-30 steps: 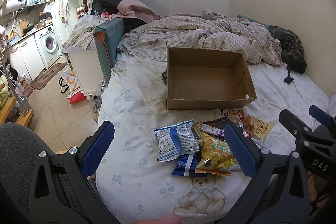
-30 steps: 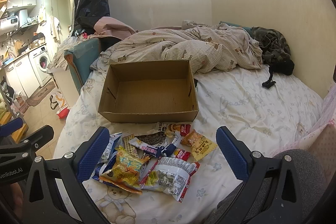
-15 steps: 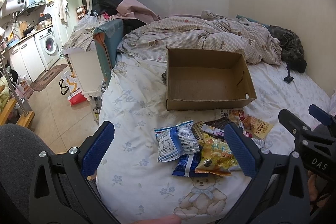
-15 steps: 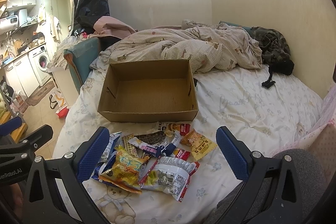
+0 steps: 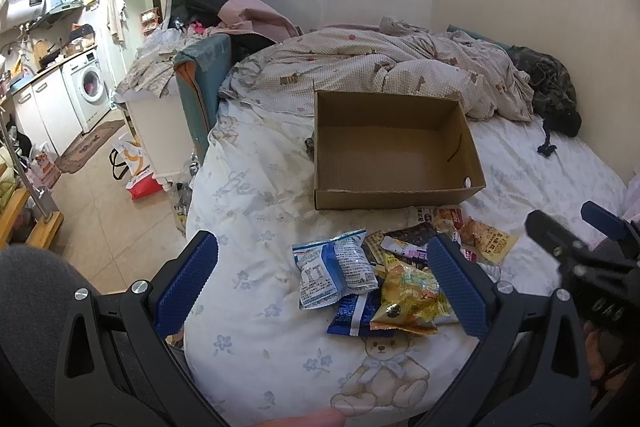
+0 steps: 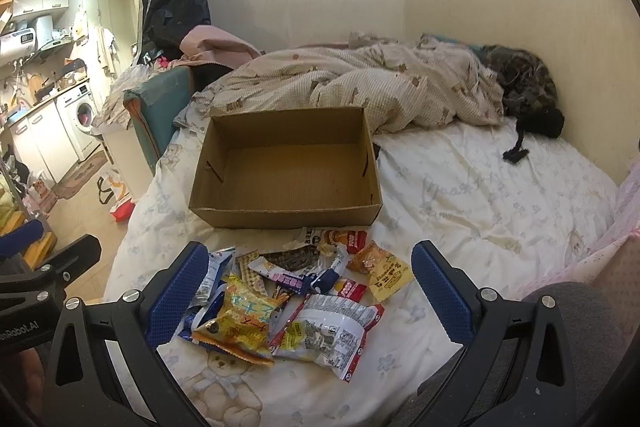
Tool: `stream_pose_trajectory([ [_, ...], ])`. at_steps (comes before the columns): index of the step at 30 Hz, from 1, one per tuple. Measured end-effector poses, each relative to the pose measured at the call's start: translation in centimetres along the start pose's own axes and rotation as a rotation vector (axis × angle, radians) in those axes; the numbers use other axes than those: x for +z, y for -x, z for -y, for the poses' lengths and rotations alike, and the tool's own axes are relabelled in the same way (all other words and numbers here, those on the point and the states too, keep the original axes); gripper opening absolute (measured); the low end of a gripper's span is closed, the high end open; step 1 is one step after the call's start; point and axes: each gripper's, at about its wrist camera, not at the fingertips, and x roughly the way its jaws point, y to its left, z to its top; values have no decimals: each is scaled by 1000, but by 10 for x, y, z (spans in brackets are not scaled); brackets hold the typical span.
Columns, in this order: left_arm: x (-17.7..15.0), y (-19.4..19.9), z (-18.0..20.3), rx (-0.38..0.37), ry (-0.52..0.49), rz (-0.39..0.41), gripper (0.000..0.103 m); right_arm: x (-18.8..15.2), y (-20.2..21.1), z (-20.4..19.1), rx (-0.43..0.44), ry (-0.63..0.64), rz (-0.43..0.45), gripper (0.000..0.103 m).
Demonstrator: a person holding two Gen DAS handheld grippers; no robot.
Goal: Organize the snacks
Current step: 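Grasp the blue-and-white bag with left tool while right tool grasps white-and-red bag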
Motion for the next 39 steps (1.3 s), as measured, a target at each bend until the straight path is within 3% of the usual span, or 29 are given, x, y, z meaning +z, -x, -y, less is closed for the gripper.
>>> stream_pose_trajectory([
  [3, 15, -8, -9, 11, 15, -46, 103, 10, -13, 16, 51, -62, -90, 103],
  [8, 37, -33, -28, 71, 31, -106, 103, 12, -64, 62, 87, -268, -359, 103],
  [12, 38, -60, -33, 82, 28, -194, 103, -26, -111, 88, 85, -461, -615, 103],
  [16, 26, -86, -40, 59, 64, -292, 103, -61, -148, 91, 84, -547, -761, 103],
  [19, 17, -99, -46, 45, 96, -356, 103, -74, -170, 84, 81, -555, -822, 93],
  [24, 7, -112, -57, 55, 142, -417, 103, -78, -191, 69, 54, -498, -838, 86],
  [25, 6, -112, -59, 56, 154, -421, 103, -80, -193, 67, 61, -498, -841, 82],
  [26, 5, -113, -61, 59, 168, -424, 103, -81, -192, 67, 94, -516, -840, 71],
  [30, 5, -114, -62, 45, 185, -435, 103, -78, -179, 69, 93, -516, -826, 56],
  [32, 7, -114, -62, 37, 187, -432, 103, -74, -170, 71, 110, -522, -817, 54],
  [34, 8, -114, -63, 39, 189, -433, 103, -62, -157, 79, 128, -505, -778, 51],
  [35, 8, -116, -63, 36, 192, -440, 103, -53, -147, 80, 138, -490, -750, 41],
  [39, 7, -127, -69, 34, 226, -487, 103, -18, -121, 81, 179, -428, -610, 39],
])
